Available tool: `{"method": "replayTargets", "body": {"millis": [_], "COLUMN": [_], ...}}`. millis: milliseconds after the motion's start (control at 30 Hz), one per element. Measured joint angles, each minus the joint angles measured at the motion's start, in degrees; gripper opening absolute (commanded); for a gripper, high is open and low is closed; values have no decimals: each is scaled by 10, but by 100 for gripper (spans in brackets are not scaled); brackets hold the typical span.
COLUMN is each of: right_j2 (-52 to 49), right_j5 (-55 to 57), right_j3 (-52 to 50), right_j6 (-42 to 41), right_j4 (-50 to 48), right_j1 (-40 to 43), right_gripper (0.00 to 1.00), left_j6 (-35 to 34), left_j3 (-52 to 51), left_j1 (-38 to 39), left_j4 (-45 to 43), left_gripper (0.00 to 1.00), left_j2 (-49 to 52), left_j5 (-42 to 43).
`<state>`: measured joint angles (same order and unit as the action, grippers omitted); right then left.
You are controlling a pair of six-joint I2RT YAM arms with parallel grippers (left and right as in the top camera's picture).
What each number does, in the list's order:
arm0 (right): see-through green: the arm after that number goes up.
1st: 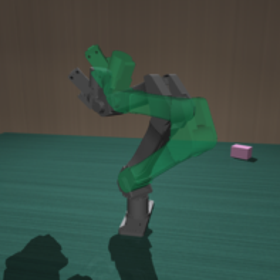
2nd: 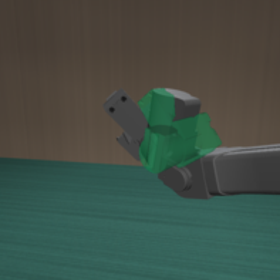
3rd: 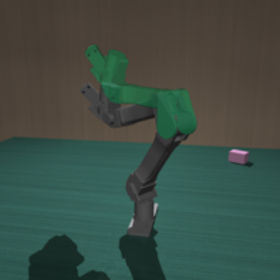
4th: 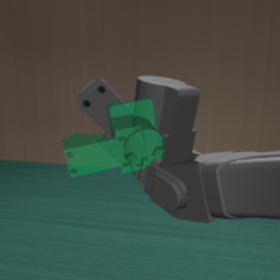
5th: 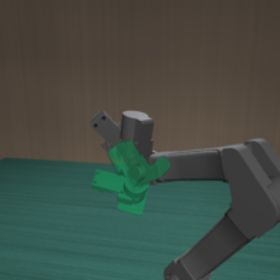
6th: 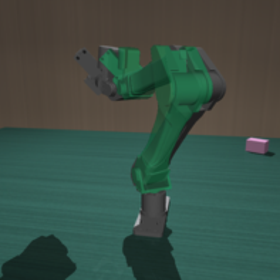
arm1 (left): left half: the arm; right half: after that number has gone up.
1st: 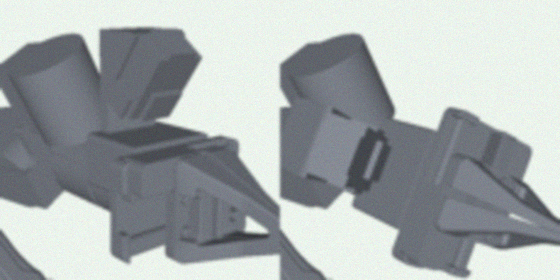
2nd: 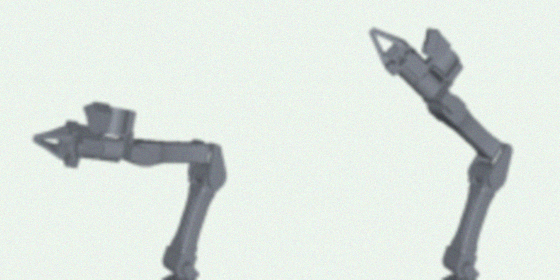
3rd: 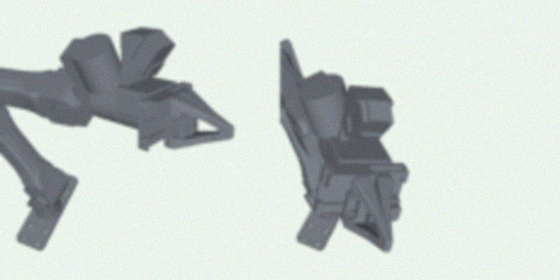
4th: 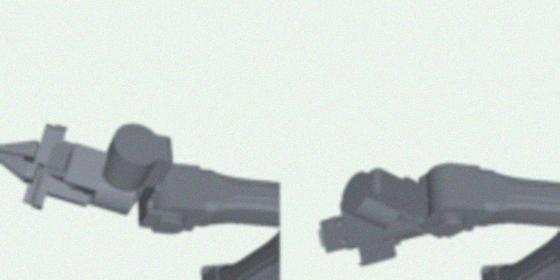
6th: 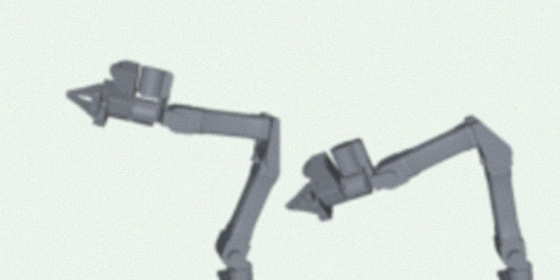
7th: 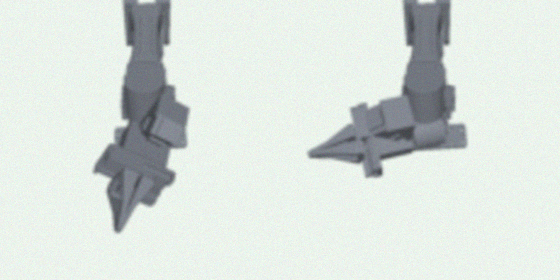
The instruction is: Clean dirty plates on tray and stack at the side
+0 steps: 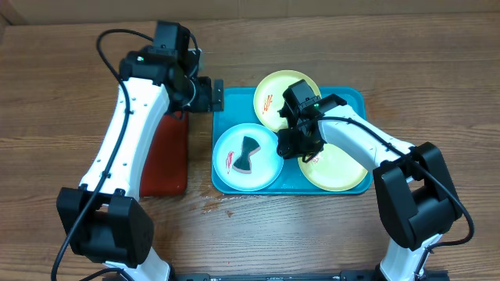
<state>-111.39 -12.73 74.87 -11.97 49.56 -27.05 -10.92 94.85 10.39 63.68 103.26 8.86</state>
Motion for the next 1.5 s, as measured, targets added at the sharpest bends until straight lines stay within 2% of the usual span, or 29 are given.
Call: {"method": "replayTargets", "body": {"millis": [133, 200, 267, 400, 467, 667, 933, 1033, 1133, 1267, 1500], "right_j2": [0, 0, 0, 0, 0, 0, 0, -3, -12, -16, -16], "right_j5": [-8, -10, -12, -14, -14, -15, -14, -14, -16, -21, -21], "right_j3": [-3, -7, -11, -18, -19, -19, -19, -19, -19, -19, -19], "right_j6": [0, 0, 0, -1, -1, -5, -16, -15, -15, -17, -17], "right_j4": [-1, -8, -14, -18, -23, -31, -30, -30, -28, -28, -29], "right_j1": [0, 0, 0, 0, 0, 0, 0, 0, 0, 0, 0], "right_gripper": [40, 39, 36, 30, 27, 19, 29, 29, 19, 17, 13], "left_j6": [4, 4, 6, 19, 30, 43, 43, 43, 43, 43, 43], "left_j3": [-29, -40, -51, -84, -106, -177, -223, -225, -225, -225, -242], "left_j1": [14, 17, 20, 32, 43, 93, 110, 110, 110, 110, 114], "left_j4": [-24, -33, -40, -60, -77, -127, -158, -169, -172, -173, -192], "left_gripper": [97, 84, 80, 80, 69, 59, 61, 59, 57, 57, 51], "left_j2": [0, 0, 0, 0, 0, 0, 0, 0, 0, 0, 0], "left_j5": [6, 7, 9, 27, 44, 68, 66, 63, 60, 59, 59]}}
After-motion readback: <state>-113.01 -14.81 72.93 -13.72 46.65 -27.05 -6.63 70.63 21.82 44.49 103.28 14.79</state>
